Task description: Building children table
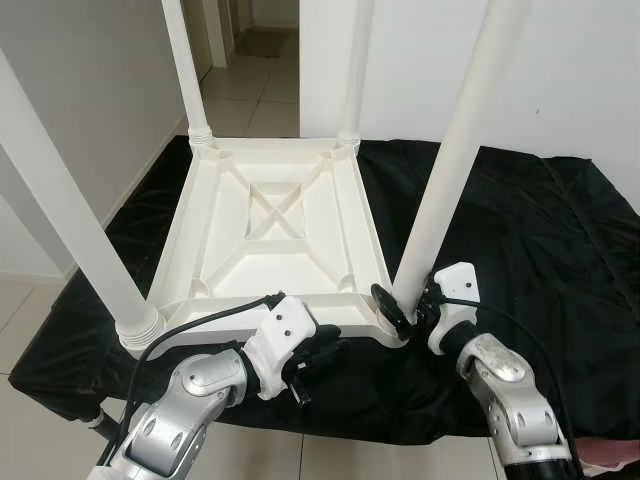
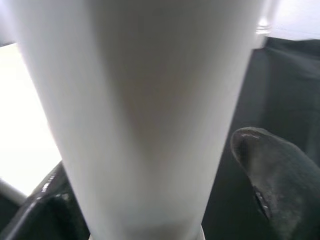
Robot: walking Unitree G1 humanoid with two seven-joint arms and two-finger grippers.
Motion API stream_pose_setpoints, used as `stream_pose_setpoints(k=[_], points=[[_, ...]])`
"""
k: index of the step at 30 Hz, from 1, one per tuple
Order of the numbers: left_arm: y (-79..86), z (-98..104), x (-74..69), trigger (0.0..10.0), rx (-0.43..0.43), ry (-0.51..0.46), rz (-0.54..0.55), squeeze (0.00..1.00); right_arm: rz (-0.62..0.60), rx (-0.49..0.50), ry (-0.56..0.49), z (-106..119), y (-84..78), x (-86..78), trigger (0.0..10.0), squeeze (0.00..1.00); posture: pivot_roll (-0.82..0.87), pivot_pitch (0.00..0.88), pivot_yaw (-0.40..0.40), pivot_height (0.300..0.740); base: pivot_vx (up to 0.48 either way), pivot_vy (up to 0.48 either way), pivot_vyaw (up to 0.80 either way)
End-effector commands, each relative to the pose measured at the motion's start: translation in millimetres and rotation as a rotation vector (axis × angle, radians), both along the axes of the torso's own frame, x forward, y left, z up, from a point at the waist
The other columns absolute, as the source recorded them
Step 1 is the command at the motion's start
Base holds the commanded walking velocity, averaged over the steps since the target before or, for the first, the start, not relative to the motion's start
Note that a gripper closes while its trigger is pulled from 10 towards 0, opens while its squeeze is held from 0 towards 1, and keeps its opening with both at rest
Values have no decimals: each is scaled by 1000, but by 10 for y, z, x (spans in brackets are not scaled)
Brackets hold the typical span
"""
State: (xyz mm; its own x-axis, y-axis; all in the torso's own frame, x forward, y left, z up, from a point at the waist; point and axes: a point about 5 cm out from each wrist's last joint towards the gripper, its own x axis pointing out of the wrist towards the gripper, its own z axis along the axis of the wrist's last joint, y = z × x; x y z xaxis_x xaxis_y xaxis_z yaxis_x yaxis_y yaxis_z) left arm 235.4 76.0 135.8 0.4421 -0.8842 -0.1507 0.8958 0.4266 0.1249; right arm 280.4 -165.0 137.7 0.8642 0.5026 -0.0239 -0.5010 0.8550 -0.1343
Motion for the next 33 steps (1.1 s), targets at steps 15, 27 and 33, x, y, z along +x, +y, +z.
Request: stream_pose_setpoints(k=[15, 27, 33], points=[[63, 22, -2, 10000, 11, 1, 31, 0, 150, -73, 73, -132, -174, 94, 10000, 0, -5, 14, 6, 740, 0, 0, 0], [59, 15, -19, 10000, 13, 7, 25, 0, 14, -27, 70, -101, -106, 59, 10000, 0, -12, 18, 6, 740, 0, 0, 0], [52, 10, -25, 10000, 11, 12, 24, 0, -177, 21, 116, -190, -46, -37, 10000, 0, -18, 22, 4, 740, 0, 0, 0]])
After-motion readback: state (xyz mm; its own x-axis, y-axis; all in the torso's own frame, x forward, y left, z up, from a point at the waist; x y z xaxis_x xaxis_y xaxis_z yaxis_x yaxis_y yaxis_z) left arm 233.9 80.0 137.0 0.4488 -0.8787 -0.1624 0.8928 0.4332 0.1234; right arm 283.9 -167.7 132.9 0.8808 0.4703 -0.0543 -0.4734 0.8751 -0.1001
